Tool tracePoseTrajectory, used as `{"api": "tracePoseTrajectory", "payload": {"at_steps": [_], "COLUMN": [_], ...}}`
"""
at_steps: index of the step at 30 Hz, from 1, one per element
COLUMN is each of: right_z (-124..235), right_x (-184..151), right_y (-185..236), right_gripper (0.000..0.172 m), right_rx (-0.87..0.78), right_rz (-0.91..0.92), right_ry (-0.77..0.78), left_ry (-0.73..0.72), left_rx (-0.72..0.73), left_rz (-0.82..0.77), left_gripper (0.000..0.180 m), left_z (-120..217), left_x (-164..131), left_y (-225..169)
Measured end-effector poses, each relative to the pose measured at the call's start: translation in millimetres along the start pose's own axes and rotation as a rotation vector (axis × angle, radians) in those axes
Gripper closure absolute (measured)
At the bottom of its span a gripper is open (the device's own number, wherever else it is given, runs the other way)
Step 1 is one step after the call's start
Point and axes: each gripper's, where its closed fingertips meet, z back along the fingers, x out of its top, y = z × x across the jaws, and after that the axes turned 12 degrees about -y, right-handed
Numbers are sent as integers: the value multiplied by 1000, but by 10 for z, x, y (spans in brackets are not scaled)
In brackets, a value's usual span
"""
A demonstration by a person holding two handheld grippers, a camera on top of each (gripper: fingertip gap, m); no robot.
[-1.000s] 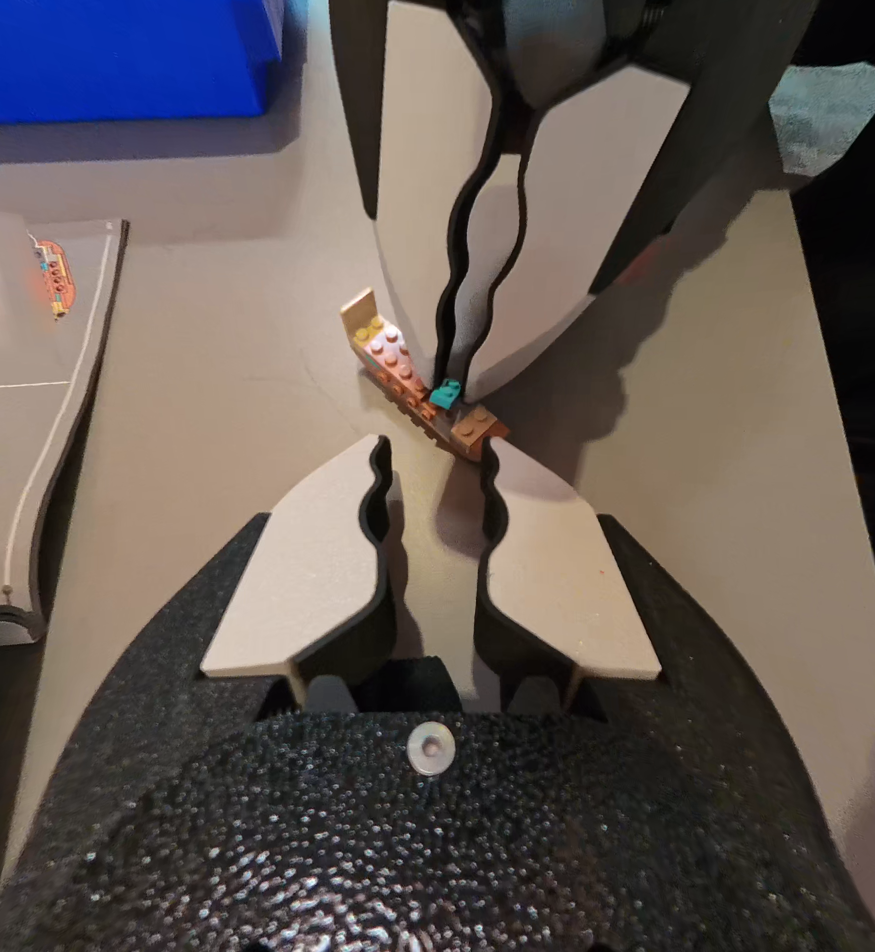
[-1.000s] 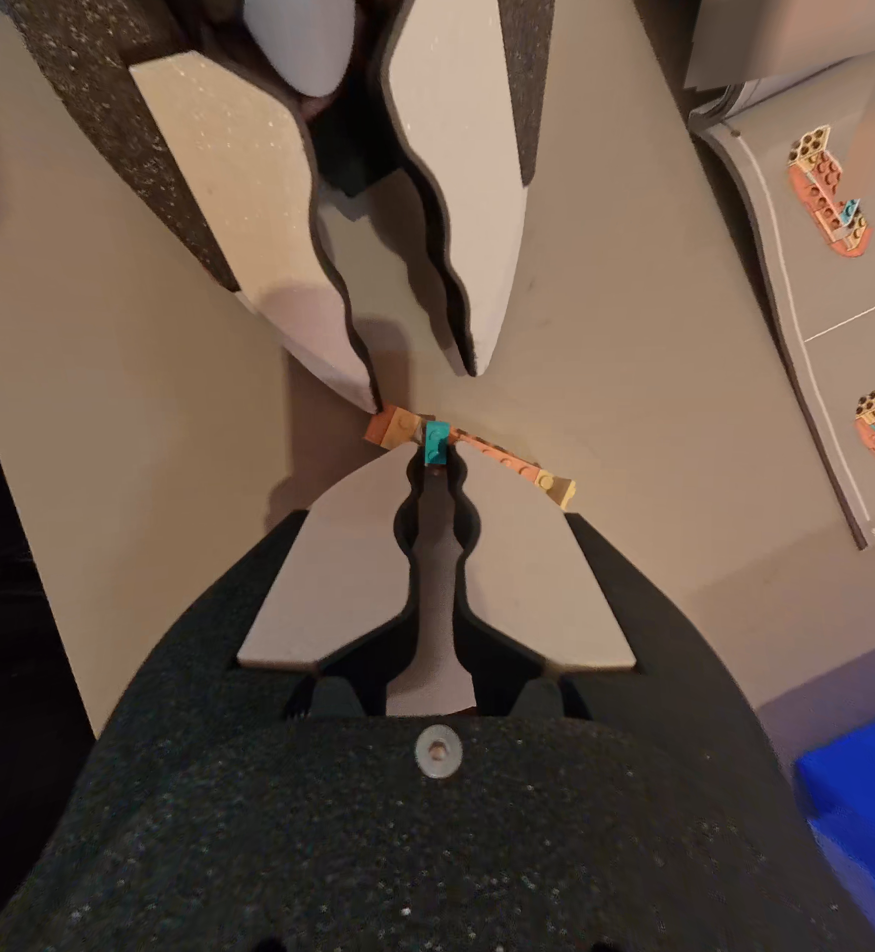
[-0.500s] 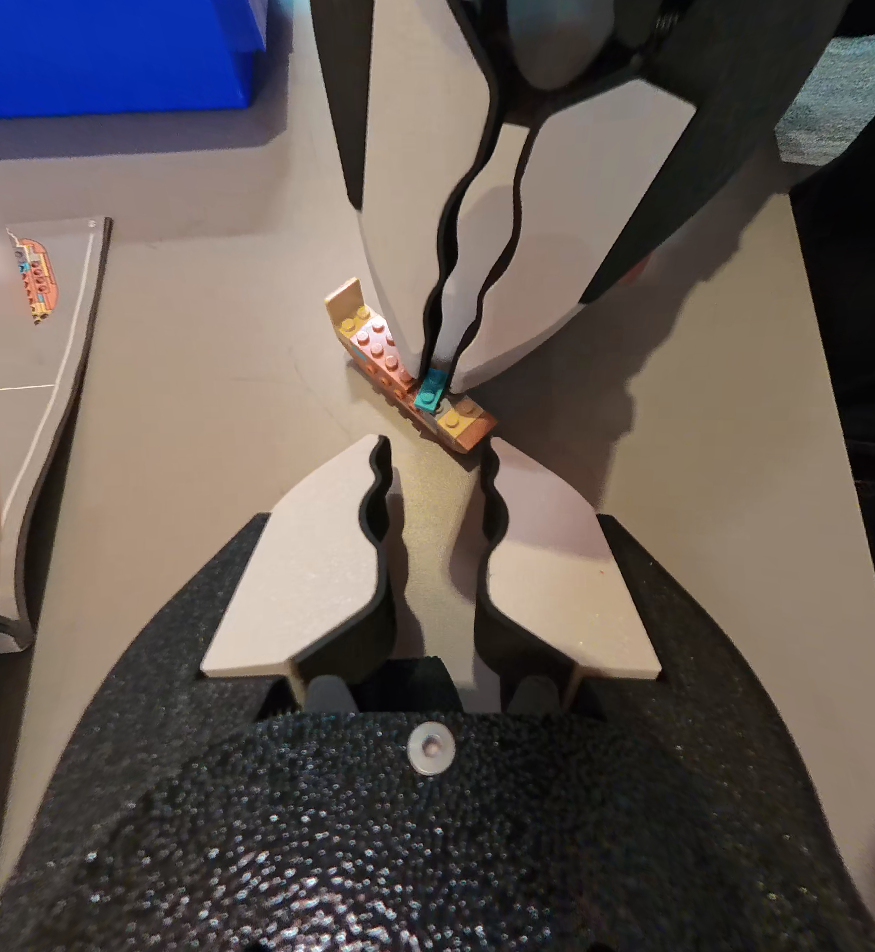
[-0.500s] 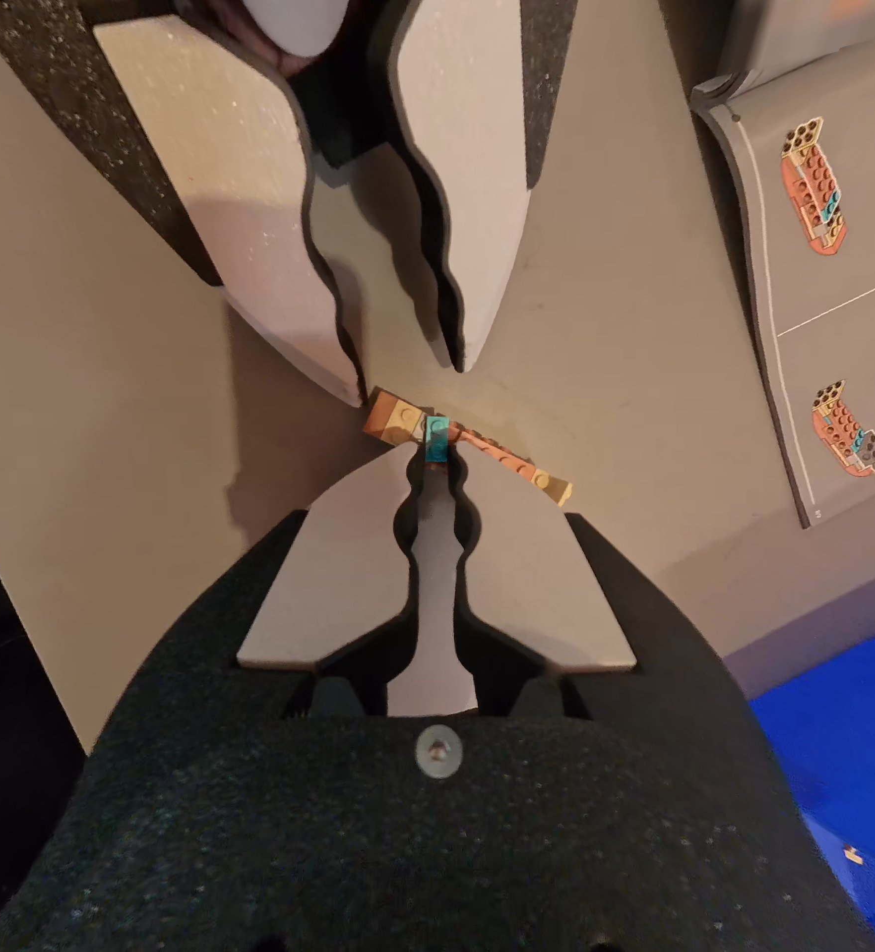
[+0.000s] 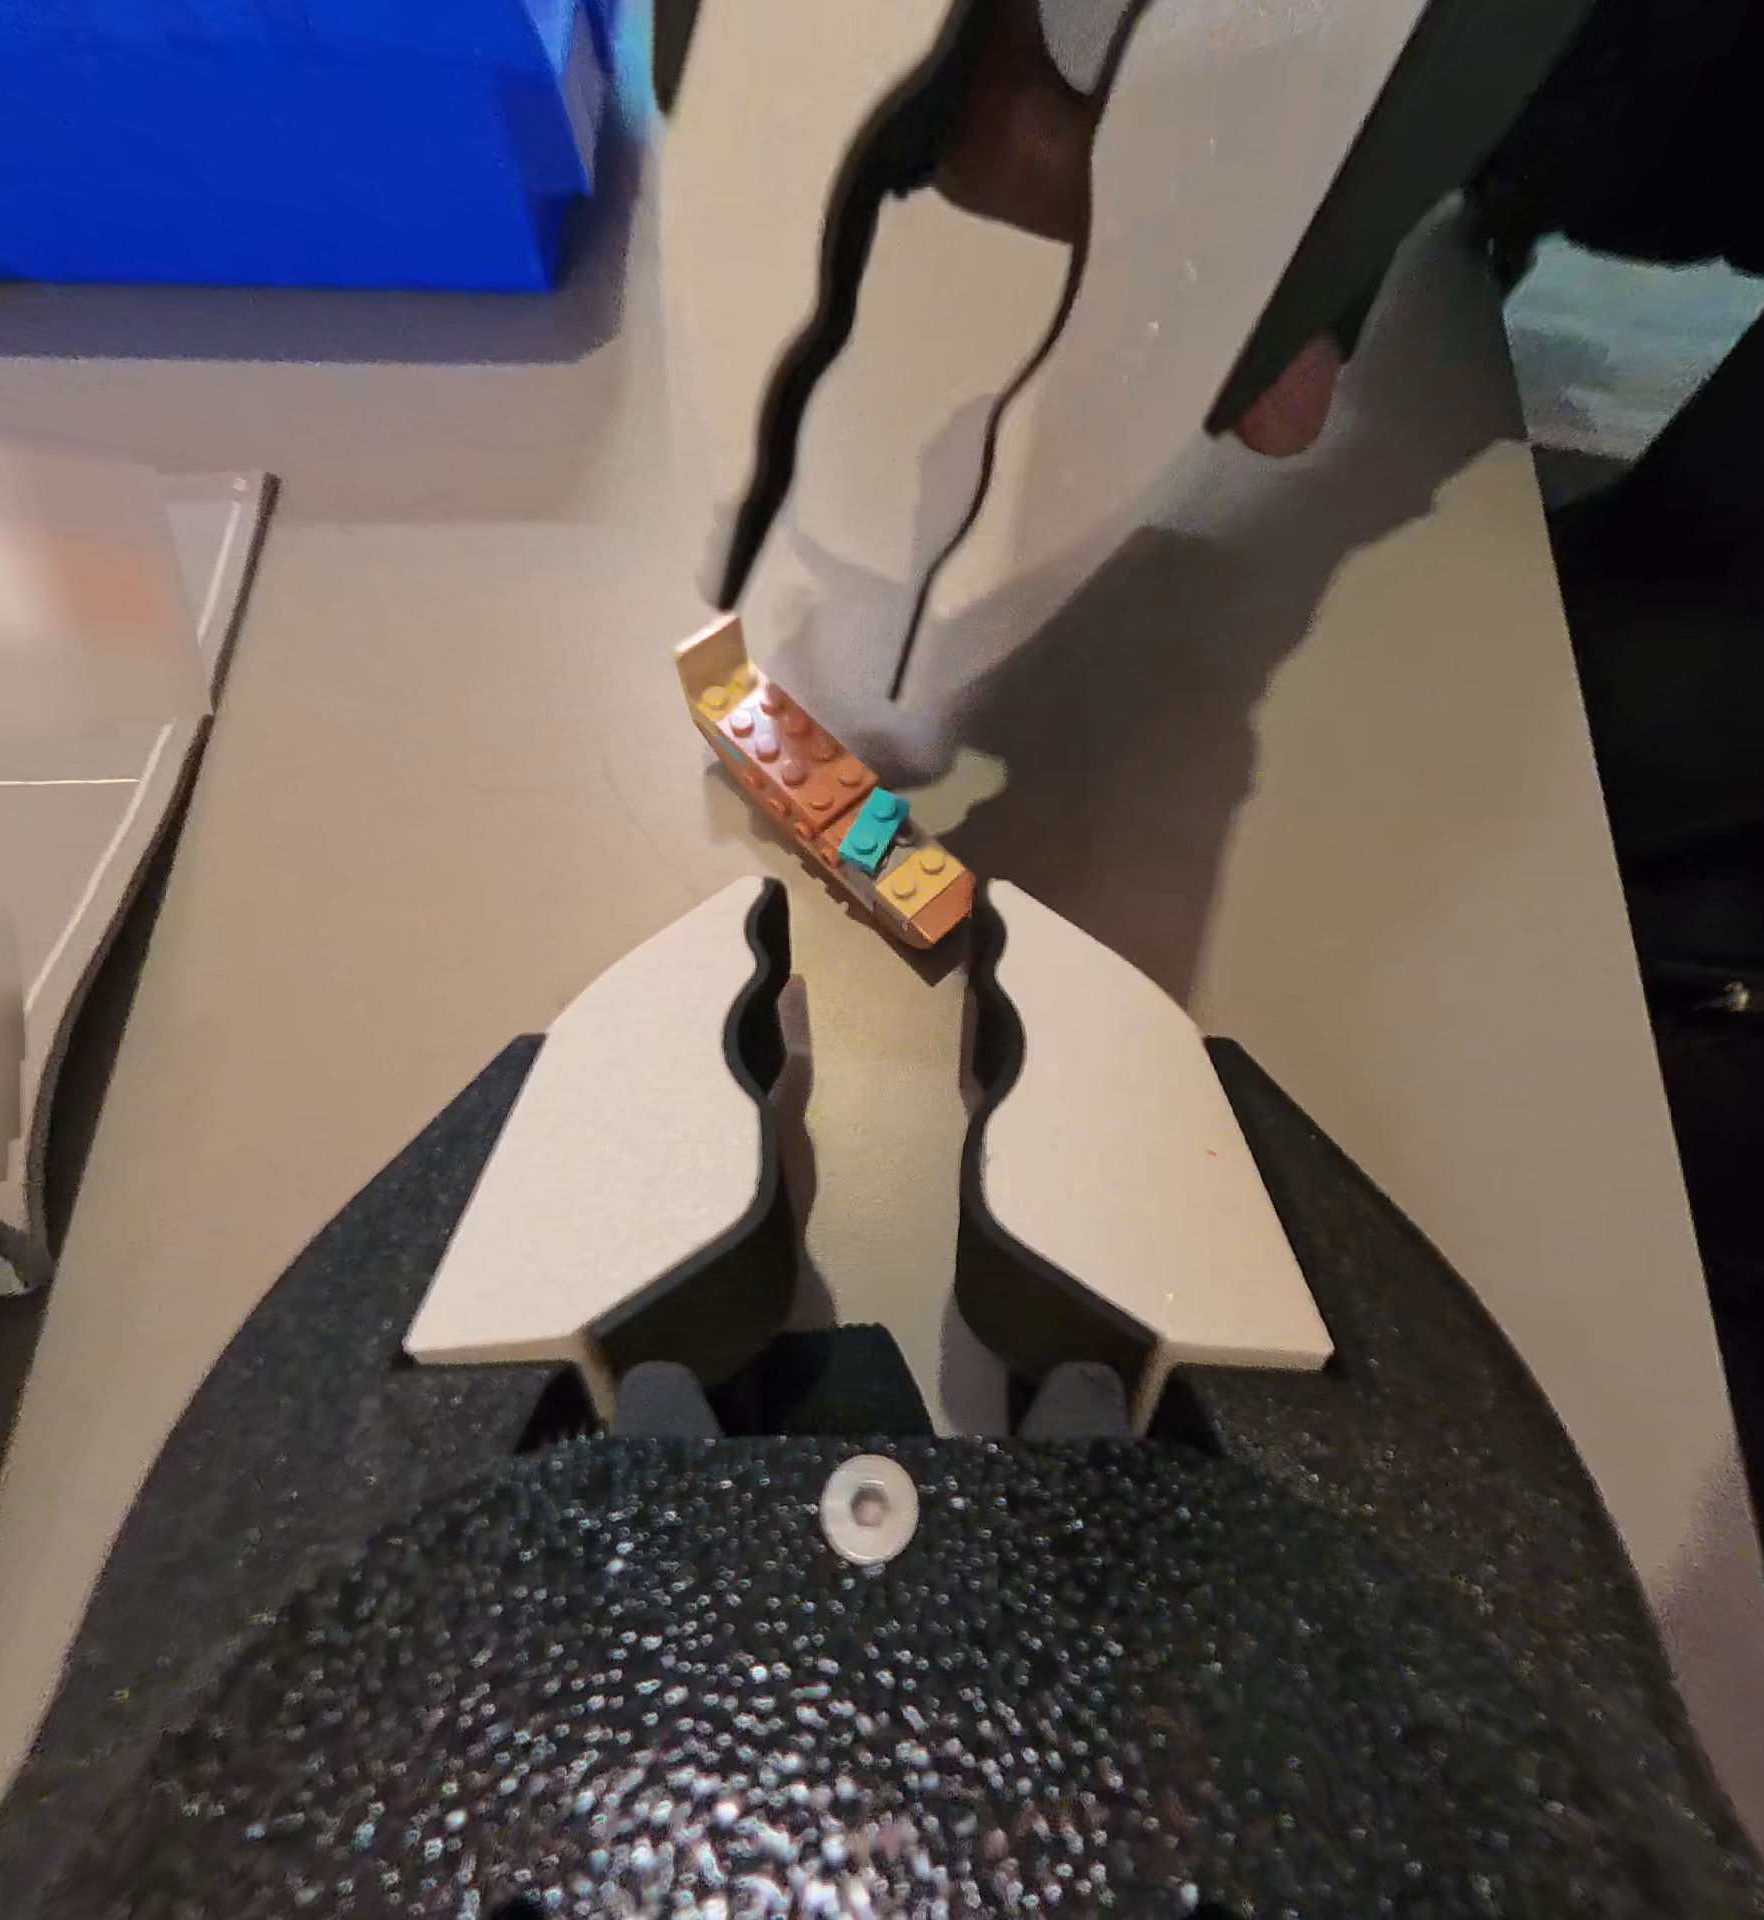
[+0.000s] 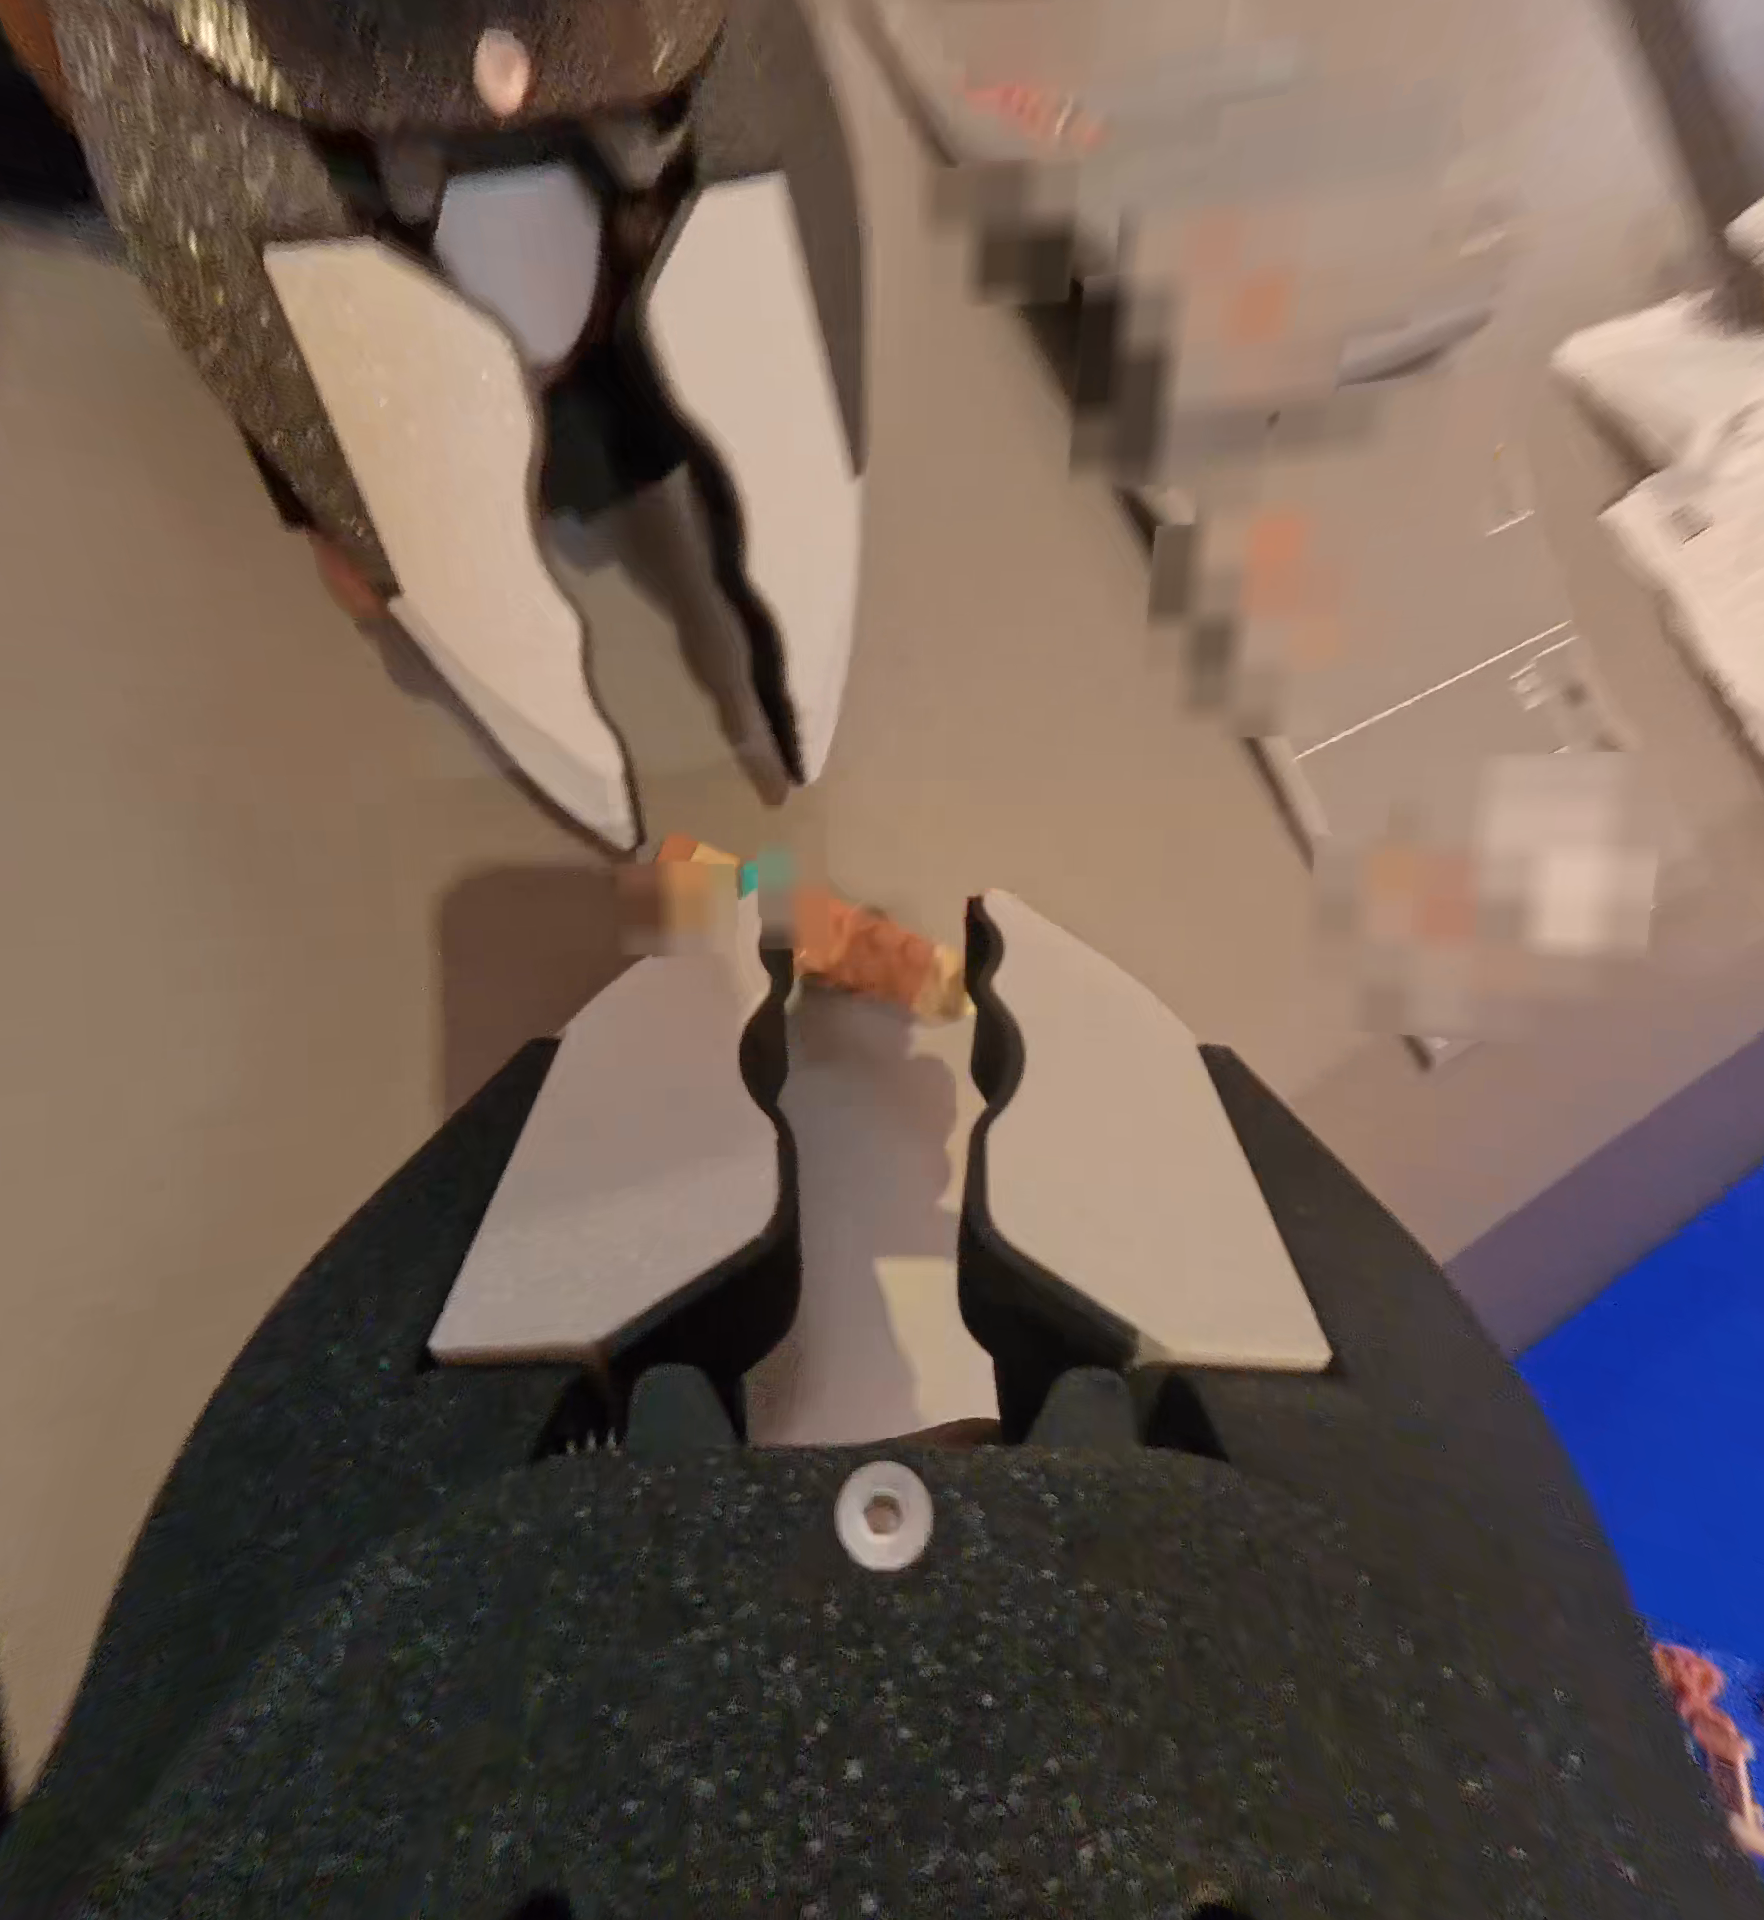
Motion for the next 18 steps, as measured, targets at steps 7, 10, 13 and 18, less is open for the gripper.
{"api": "tracePoseTrajectory", "payload": {"at_steps": [7,10,13,18], "right_z": [534,986,1342,1482], "right_x": [657,893,978,1058], "right_y": [-320,-455,-516,-305], "right_gripper": [119,115,113,107], "right_rx": [36,136,246,386], "right_rz": [-267,-502,-655,-682], "right_ry": [-812,-1210,-1482,-1552], "left_ry": [-267,-422,-468,-522], "left_rx": [153,102,49,-5], "left_rz": [9,46,-11,-159], "left_gripper": [148,149,148,149], "left_z": [73,-26,-170,-316], "left_x": [490,759,923,1087], "left_y": [-61,-232,-392,-610]}}
